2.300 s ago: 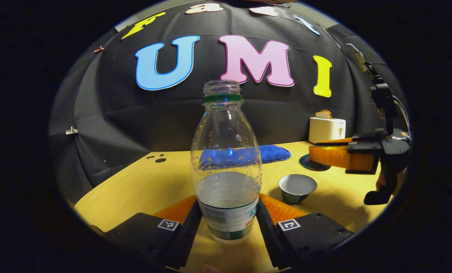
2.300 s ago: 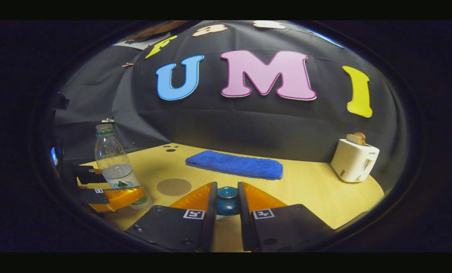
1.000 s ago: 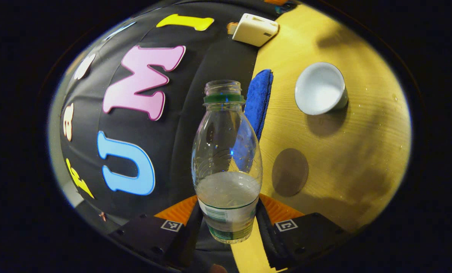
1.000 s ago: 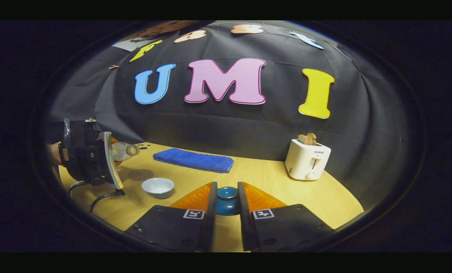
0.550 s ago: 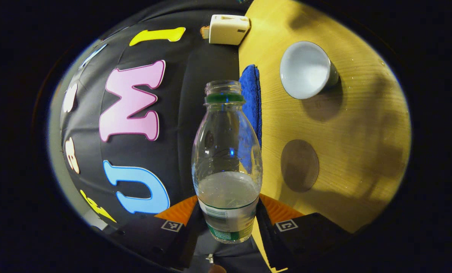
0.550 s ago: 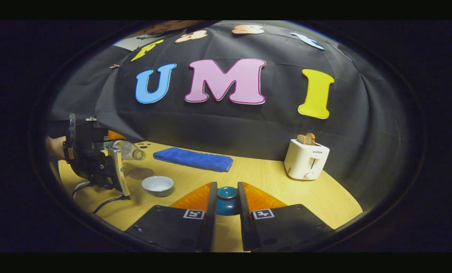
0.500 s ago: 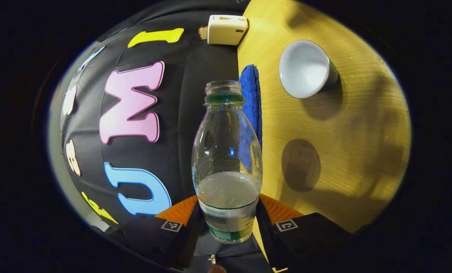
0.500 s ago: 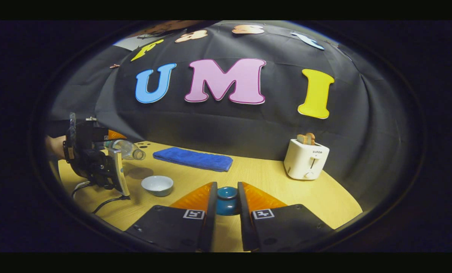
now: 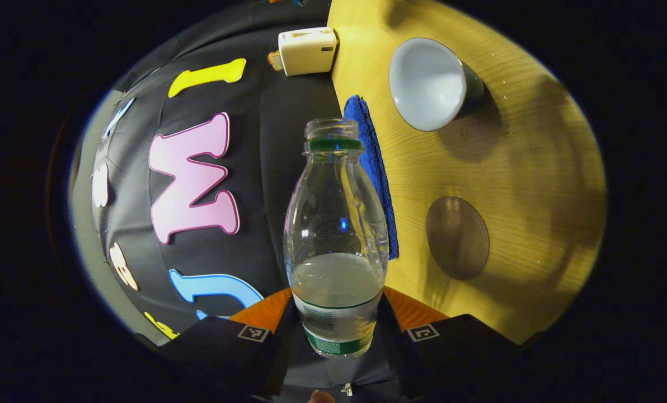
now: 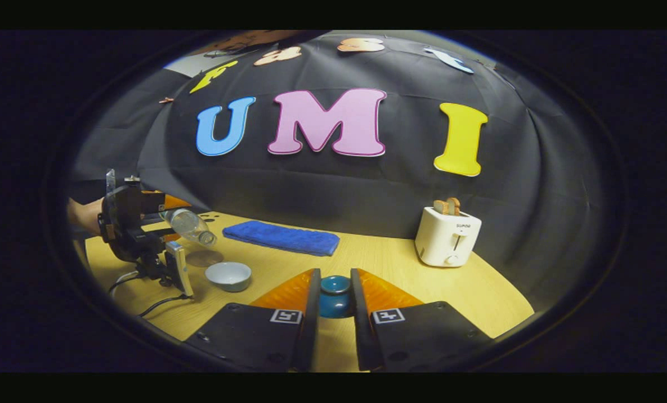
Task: Open the teacup lid with one hand, grasp the water bottle and pour water into the teacup with the other hand; after pouring, place the water bottle on the coaster and then close the teacup lid.
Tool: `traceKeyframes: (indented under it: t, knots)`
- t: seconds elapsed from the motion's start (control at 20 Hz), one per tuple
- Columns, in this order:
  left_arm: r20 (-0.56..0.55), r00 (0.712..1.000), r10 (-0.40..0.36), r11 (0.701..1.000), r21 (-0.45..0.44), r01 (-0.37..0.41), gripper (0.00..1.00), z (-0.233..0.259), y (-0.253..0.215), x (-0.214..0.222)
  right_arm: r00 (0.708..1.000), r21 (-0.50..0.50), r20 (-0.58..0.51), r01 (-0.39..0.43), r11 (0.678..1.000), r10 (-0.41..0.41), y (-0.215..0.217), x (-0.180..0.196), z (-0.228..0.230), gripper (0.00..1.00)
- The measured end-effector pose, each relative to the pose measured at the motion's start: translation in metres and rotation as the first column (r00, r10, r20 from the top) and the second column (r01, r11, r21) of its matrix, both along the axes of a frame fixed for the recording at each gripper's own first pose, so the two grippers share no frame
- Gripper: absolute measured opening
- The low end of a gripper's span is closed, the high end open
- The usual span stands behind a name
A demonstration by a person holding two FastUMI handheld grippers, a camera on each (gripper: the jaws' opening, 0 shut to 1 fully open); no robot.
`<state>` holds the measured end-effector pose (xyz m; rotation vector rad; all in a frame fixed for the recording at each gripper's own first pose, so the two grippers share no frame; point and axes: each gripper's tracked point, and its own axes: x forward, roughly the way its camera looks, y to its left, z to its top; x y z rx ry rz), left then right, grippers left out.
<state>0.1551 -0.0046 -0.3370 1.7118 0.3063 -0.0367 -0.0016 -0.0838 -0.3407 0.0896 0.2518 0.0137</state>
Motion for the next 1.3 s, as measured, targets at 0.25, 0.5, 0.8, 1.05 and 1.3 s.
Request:
traceKeyframes:
  t: [0.25,0.5,0.8,1.05,1.3]
  knots:
    - [0.01,1.0,-0.02,0.999,0.038,0.019,0.73,0.004,0.001,0.004,1.0,-0.003,0.005,0.002,1.0,-0.002,-0.002,-0.001,0.002,0.31]
    - [0.034,0.998,-0.053,0.995,0.082,0.05,0.74,0.011,0.003,0.01,1.0,-0.005,0.012,0.001,1.0,-0.001,-0.001,-0.002,0.004,0.36]
    - [0.071,0.991,-0.11,0.985,0.141,0.1,0.74,0.023,0.001,0.018,1.0,-0.015,0.021,0.005,1.0,-0.005,-0.002,-0.006,0.008,0.32]
    - [0.098,0.984,-0.15,0.974,0.188,0.13,0.73,0.038,0.0,0.024,1.0,-0.021,0.027,0.0,1.0,0.001,-0.001,-0.006,0.011,0.26]
    - [0.118,0.973,-0.198,0.958,0.236,0.166,0.74,0.049,-0.004,0.028,0.999,-0.022,0.033,-0.001,1.0,0.001,0.0,-0.007,0.013,0.36]
